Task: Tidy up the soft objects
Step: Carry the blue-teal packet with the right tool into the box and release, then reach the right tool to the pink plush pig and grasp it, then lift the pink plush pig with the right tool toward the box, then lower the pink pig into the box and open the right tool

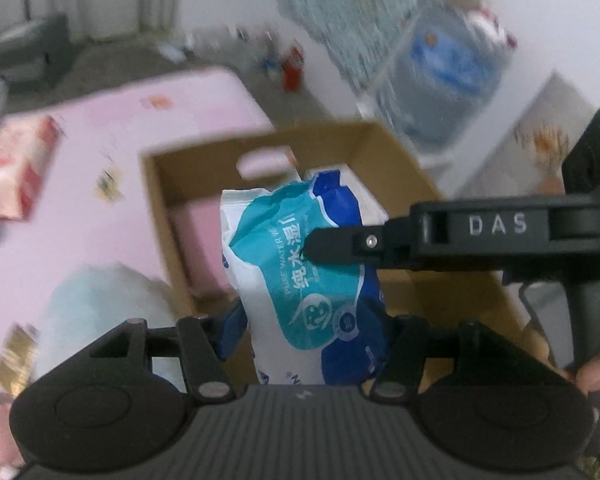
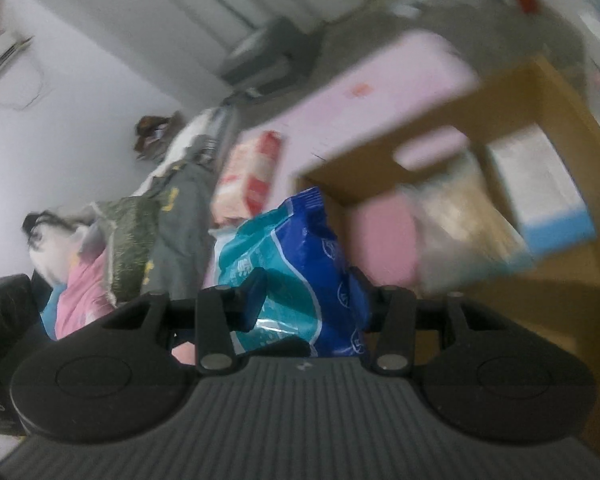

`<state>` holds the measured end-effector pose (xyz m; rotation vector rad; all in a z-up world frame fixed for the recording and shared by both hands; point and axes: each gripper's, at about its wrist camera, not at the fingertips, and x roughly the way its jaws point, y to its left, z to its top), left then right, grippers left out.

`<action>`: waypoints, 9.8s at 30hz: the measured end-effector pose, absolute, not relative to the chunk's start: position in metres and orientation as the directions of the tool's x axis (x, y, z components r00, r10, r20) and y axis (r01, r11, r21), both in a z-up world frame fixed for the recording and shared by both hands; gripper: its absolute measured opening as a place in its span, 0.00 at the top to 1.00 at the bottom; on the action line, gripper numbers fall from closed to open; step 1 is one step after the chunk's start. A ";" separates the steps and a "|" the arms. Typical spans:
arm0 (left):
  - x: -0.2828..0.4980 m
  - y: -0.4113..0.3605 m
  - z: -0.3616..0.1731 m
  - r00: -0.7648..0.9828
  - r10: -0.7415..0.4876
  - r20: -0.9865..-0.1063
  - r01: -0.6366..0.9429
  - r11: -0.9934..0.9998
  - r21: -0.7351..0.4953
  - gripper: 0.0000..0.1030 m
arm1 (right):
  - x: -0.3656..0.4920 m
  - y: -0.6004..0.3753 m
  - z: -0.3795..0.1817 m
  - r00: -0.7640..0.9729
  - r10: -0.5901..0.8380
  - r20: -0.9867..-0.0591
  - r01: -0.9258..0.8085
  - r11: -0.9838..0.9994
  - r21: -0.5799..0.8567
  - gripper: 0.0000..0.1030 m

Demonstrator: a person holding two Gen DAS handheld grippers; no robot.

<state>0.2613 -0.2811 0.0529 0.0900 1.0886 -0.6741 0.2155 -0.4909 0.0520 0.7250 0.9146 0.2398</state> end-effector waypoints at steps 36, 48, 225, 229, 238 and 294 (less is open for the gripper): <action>0.172 0.016 0.038 0.605 -0.534 -0.590 0.112 0.792 -0.601 0.24 | 0.243 -0.459 -0.073 0.432 0.441 -0.786 0.236 0.786 0.571 0.65; 0.125 0.050 0.045 0.738 -0.271 -0.619 0.051 0.936 -0.349 0.16 | 0.190 -0.448 -0.054 0.346 0.575 -0.741 0.147 0.747 0.648 0.60; 0.175 -0.055 0.074 0.735 -0.452 -0.506 0.317 0.888 -0.333 0.28 | 0.247 -0.290 0.077 0.486 0.685 -0.543 -0.294 0.713 0.636 0.30; 0.178 -0.076 0.069 0.710 -0.477 -0.518 0.335 0.876 -0.348 0.28 | 0.217 -0.374 0.094 0.614 0.596 -0.517 -0.199 0.751 0.630 0.30; 0.179 -0.065 0.047 0.693 -0.451 -0.563 0.290 0.889 -0.355 0.28 | 0.168 -0.494 0.100 0.805 0.030 -0.593 0.163 0.949 0.269 0.29; 0.135 0.001 0.022 0.692 -0.371 -0.619 0.162 0.916 -0.367 0.26 | 0.210 -0.495 -0.040 0.526 0.036 -0.849 0.290 0.932 0.219 0.12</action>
